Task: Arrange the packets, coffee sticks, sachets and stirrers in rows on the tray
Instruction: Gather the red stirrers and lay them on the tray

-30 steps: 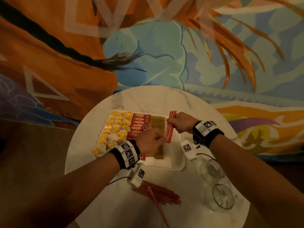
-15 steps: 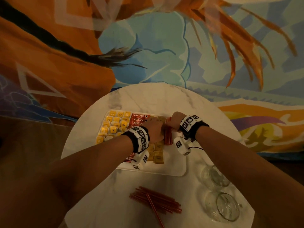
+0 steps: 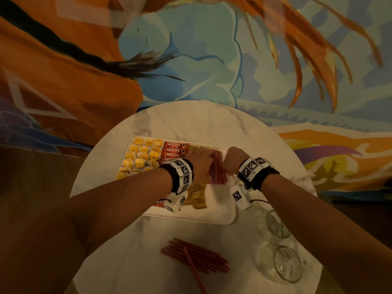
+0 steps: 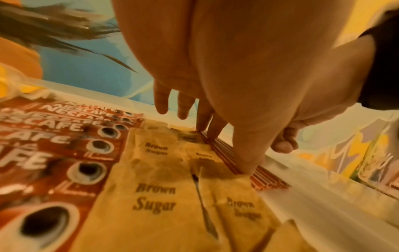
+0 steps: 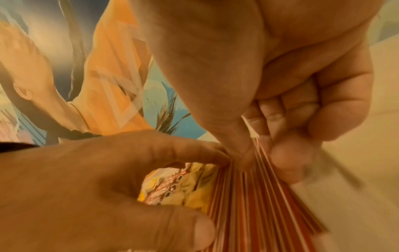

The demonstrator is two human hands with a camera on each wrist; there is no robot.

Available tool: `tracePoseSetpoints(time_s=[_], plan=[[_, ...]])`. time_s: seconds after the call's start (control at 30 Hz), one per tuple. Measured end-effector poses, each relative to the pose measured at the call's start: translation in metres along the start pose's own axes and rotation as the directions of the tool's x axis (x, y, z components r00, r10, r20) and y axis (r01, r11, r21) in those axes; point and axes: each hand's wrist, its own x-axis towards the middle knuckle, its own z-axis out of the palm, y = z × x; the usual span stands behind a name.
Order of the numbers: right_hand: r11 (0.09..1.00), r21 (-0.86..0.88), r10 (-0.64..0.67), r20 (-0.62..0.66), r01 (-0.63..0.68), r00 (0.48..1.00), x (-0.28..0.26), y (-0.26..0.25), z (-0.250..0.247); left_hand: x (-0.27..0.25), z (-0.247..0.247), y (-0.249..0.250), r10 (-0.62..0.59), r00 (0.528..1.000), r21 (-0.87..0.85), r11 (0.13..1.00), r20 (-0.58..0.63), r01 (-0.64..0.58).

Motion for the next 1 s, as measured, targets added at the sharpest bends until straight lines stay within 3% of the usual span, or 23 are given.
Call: tracePoseSetpoints(time_s=[0.33, 0.57, 0.77, 0.9, 1.0], plan=[[0.999, 0.033, -0.015, -0.029, 0.016, 0.999, 0.0, 0.007, 0.011, 0.011, 0.004, -0.003, 0.021, 0.999, -0.037, 0.999, -0.029, -0.022], [0.999, -0.002, -0.039, -0.058, 0.039, 0.998, -0.009, 0.01, 0.009, 0.007, -0.004, -0.001, 0.046, 0.999, -0.056, 0.997, 0.015, -0.045], [0.987, 0.008, -0.161, -0.11, 0.163, 0.981, -0.063, 0.004, -0.004, -0.033, -0.016, 0.003, 0.134, 0.983, -0.188, 0.97, -0.125, -0.156], [0.959, 0.047, -0.282, 0.031, 0.281, 0.959, -0.12, 0.001, 0.006, -0.085, -0.003, 0.006, 0.265, 0.962, -0.309, 0.912, -0.063, -0.271], [0.92, -0.031, -0.377, 0.203, 0.39, 0.904, -0.157, -0.003, 0.027, -0.129, 0.008, 0.011, 0.356, 0.935, -0.304, 0.891, 0.007, -0.337]])
